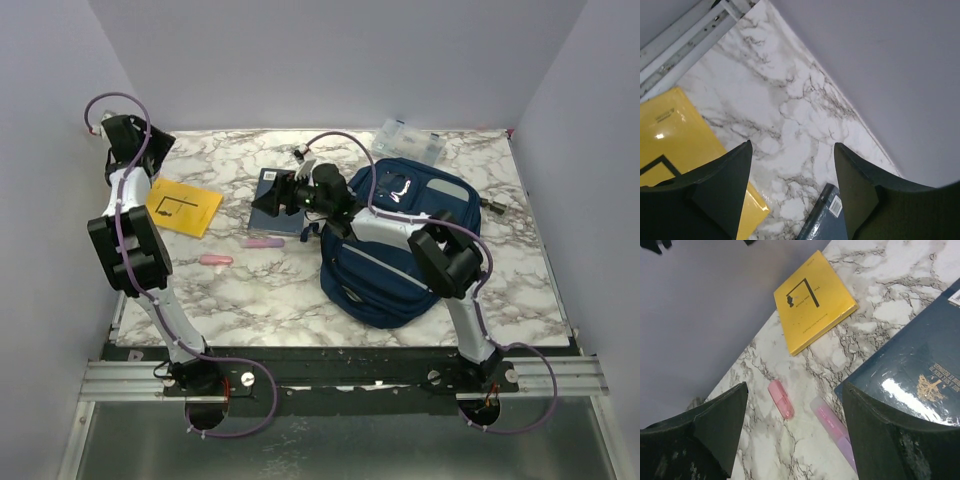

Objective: Pack the student bag
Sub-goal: Adjust the book at the center of the board.

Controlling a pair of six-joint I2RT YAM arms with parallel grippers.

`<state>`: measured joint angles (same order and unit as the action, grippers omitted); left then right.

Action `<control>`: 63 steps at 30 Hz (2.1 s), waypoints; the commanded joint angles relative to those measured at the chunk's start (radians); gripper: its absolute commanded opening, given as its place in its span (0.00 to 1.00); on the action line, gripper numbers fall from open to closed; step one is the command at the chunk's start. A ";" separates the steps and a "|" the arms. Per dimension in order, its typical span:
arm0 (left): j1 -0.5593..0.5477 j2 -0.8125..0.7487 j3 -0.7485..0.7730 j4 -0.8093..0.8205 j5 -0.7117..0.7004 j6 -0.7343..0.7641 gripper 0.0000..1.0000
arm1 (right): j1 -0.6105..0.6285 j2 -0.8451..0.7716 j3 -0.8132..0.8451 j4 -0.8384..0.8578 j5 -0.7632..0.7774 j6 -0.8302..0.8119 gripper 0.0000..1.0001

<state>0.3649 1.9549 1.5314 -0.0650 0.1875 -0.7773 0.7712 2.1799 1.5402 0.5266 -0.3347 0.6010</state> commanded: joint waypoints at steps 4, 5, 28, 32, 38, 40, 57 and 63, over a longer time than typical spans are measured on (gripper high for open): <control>-0.007 0.171 0.182 -0.137 -0.020 -0.003 0.70 | 0.001 -0.098 -0.082 -0.070 0.000 -0.063 0.79; -0.005 0.192 0.188 -0.153 -0.016 -0.093 0.71 | 0.002 -0.109 -0.100 -0.059 0.002 -0.061 0.79; -0.117 0.375 0.436 -0.449 0.044 -0.276 0.77 | 0.001 -0.295 -0.287 -0.061 0.047 -0.075 0.79; -0.123 0.300 0.304 -0.490 0.065 -0.267 0.78 | 0.002 -0.305 -0.288 -0.045 0.037 -0.061 0.79; -0.111 0.148 0.048 -0.485 0.166 -0.159 0.99 | 0.001 -0.323 -0.310 -0.011 0.004 -0.032 0.79; -0.094 0.066 -0.079 -0.511 0.173 -0.184 0.98 | 0.001 -0.333 -0.325 -0.003 -0.002 -0.030 0.79; 0.044 -0.476 -0.476 -0.403 0.093 0.243 0.98 | 0.112 -0.046 -0.102 0.018 0.003 0.048 0.79; 0.056 -0.556 -0.455 -0.465 0.154 0.266 0.98 | 0.183 0.162 0.178 -0.130 0.159 0.063 0.79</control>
<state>0.4152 1.4689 1.0363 -0.4614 0.3077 -0.5842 0.9165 2.2379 1.5593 0.5087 -0.2993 0.6422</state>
